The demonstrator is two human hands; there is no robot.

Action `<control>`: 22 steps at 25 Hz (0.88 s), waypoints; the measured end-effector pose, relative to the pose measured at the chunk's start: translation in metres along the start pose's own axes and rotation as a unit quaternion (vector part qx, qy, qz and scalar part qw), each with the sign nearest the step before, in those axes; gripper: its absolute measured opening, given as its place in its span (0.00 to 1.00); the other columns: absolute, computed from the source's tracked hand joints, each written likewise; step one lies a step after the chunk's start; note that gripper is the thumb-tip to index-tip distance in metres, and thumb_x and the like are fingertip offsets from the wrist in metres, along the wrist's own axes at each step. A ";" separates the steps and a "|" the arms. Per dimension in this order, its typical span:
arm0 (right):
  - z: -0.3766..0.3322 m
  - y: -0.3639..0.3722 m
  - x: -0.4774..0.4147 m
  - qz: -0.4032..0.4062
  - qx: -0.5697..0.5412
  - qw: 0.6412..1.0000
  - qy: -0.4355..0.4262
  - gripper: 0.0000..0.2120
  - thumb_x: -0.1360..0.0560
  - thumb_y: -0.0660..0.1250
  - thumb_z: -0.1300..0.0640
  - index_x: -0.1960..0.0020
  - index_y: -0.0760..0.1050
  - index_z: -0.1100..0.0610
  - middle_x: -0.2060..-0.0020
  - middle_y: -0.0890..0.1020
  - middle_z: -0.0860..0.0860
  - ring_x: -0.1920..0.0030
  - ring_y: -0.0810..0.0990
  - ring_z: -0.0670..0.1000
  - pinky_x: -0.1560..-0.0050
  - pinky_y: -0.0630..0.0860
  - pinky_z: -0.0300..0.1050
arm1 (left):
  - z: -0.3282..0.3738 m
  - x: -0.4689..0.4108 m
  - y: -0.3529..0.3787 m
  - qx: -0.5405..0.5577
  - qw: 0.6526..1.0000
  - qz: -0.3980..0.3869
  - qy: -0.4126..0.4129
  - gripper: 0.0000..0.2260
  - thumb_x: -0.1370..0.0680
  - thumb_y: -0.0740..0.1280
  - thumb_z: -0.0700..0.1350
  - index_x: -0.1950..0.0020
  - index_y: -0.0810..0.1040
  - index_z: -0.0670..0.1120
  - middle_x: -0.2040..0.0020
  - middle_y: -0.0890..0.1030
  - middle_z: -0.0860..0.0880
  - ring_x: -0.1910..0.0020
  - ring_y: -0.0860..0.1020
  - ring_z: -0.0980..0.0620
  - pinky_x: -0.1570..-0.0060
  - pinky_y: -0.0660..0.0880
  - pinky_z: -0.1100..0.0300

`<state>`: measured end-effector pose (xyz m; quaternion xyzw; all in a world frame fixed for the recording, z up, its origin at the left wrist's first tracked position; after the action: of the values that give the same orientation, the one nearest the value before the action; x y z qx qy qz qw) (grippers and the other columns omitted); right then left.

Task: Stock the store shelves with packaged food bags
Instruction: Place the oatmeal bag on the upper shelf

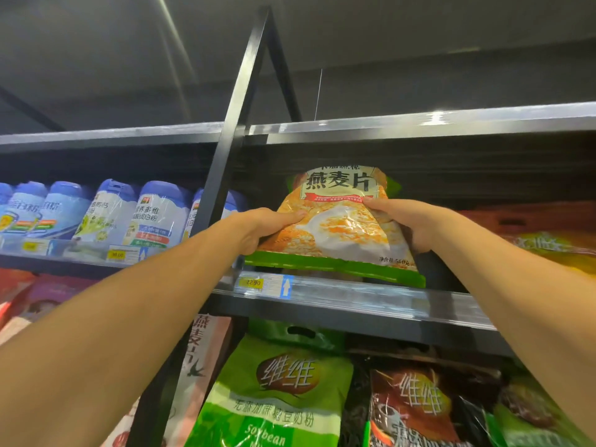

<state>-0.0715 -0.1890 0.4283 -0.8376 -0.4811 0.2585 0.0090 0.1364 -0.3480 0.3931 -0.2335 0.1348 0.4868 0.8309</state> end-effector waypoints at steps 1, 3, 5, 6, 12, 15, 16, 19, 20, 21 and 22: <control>0.002 0.000 -0.008 0.001 0.008 1.000 0.003 0.22 0.24 0.75 0.43 0.36 0.81 0.53 0.48 0.89 0.54 0.50 0.89 0.56 0.46 0.84 0.54 | -0.005 -0.007 0.001 -0.002 1.000 0.004 -0.002 0.26 0.25 0.73 0.62 0.37 0.80 0.44 0.46 0.88 0.42 0.48 0.87 0.42 0.44 0.83 0.46; 0.008 0.001 -0.020 0.006 0.032 0.999 0.010 0.21 0.24 0.75 0.46 0.35 0.80 0.55 0.47 0.89 0.55 0.46 0.88 0.58 0.40 0.82 0.59 | -0.016 -0.023 0.004 -0.011 1.000 0.011 -0.003 0.26 0.25 0.74 0.62 0.36 0.80 0.45 0.45 0.87 0.43 0.46 0.86 0.42 0.41 0.81 0.45; 0.013 0.005 -0.029 0.004 0.065 0.998 0.009 0.18 0.21 0.74 0.51 0.34 0.79 0.56 0.47 0.89 0.56 0.45 0.88 0.58 0.39 0.81 0.61 | -0.027 -0.037 0.006 -0.032 0.999 0.015 -0.005 0.24 0.24 0.74 0.61 0.37 0.80 0.45 0.45 0.87 0.43 0.45 0.85 0.42 0.39 0.80 0.45; 0.016 0.006 -0.032 0.007 0.080 0.997 0.010 0.16 0.20 0.72 0.54 0.35 0.78 0.57 0.47 0.89 0.56 0.45 0.88 0.58 0.41 0.82 0.62 | -0.034 -0.045 0.006 -0.045 0.999 0.012 -0.009 0.25 0.25 0.74 0.61 0.37 0.80 0.45 0.44 0.87 0.43 0.44 0.85 0.41 0.37 0.79 0.44; 0.045 0.010 -0.059 0.032 0.166 0.985 0.035 0.18 0.23 0.75 0.55 0.35 0.77 0.56 0.47 0.88 0.57 0.45 0.87 0.61 0.39 0.81 0.67 | -0.071 -0.085 0.011 -0.113 0.989 -0.044 -0.081 0.30 0.30 0.79 0.59 0.33 0.80 0.44 0.38 0.85 0.42 0.39 0.83 0.40 0.33 0.77 0.40; 0.049 0.013 -0.063 0.045 0.189 0.980 0.038 0.16 0.22 0.75 0.54 0.37 0.78 0.57 0.48 0.88 0.57 0.48 0.88 0.59 0.43 0.83 0.62 | -0.068 -0.077 0.017 -0.146 0.984 -0.051 -0.091 0.25 0.23 0.74 0.57 0.33 0.78 0.43 0.36 0.83 0.42 0.36 0.81 0.40 0.30 0.75 0.42; 0.049 0.014 -0.062 0.046 0.193 0.979 0.039 0.15 0.22 0.74 0.54 0.37 0.78 0.57 0.49 0.88 0.57 0.49 0.88 0.58 0.47 0.84 0.60 | -0.067 -0.075 0.017 -0.158 0.982 -0.053 -0.093 0.24 0.22 0.73 0.56 0.33 0.77 0.42 0.35 0.82 0.42 0.35 0.81 0.41 0.30 0.75 0.43; 0.046 0.016 -0.060 0.051 0.222 0.973 0.038 0.15 0.21 0.74 0.55 0.37 0.78 0.57 0.50 0.88 0.56 0.54 0.87 0.56 0.60 0.83 0.54 | -0.066 -0.072 0.015 -0.174 0.978 -0.055 -0.104 0.26 0.22 0.73 0.57 0.30 0.75 0.43 0.32 0.80 0.42 0.34 0.79 0.41 0.29 0.74 0.43; 0.045 0.015 -0.060 0.055 0.233 0.970 0.036 0.16 0.21 0.74 0.55 0.36 0.77 0.58 0.50 0.88 0.56 0.54 0.87 0.56 0.62 0.83 0.53 | -0.066 -0.073 0.013 -0.170 0.978 -0.053 -0.106 0.27 0.23 0.74 0.56 0.30 0.75 0.43 0.31 0.79 0.42 0.33 0.79 0.41 0.30 0.74 0.42; 0.044 0.014 -0.061 0.060 0.242 0.968 0.035 0.16 0.21 0.74 0.55 0.35 0.77 0.58 0.50 0.87 0.56 0.54 0.87 0.56 0.62 0.82 0.53 | -0.066 -0.077 0.012 -0.164 0.979 -0.050 -0.106 0.28 0.23 0.75 0.56 0.29 0.74 0.44 0.31 0.79 0.42 0.33 0.79 0.40 0.30 0.74 0.41; 0.043 0.013 -0.062 0.066 0.251 0.965 0.034 0.17 0.21 0.74 0.55 0.35 0.77 0.58 0.49 0.87 0.57 0.54 0.87 0.57 0.62 0.82 0.53 | -0.067 -0.081 0.012 -0.163 0.980 -0.046 -0.105 0.29 0.24 0.76 0.56 0.28 0.74 0.45 0.30 0.78 0.42 0.33 0.79 0.39 0.31 0.74 0.40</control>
<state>-0.1047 -0.2564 0.4136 -0.8466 -0.3442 0.3423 0.2183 0.0865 -0.4384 0.3700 -0.3190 -0.0452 0.4849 0.8131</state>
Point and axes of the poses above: each hand's wrist, its own x-axis away from the middle knuckle, its own y-axis out of the palm, z = x × y, the point moved 8 cm from there along -x, towards the middle knuckle
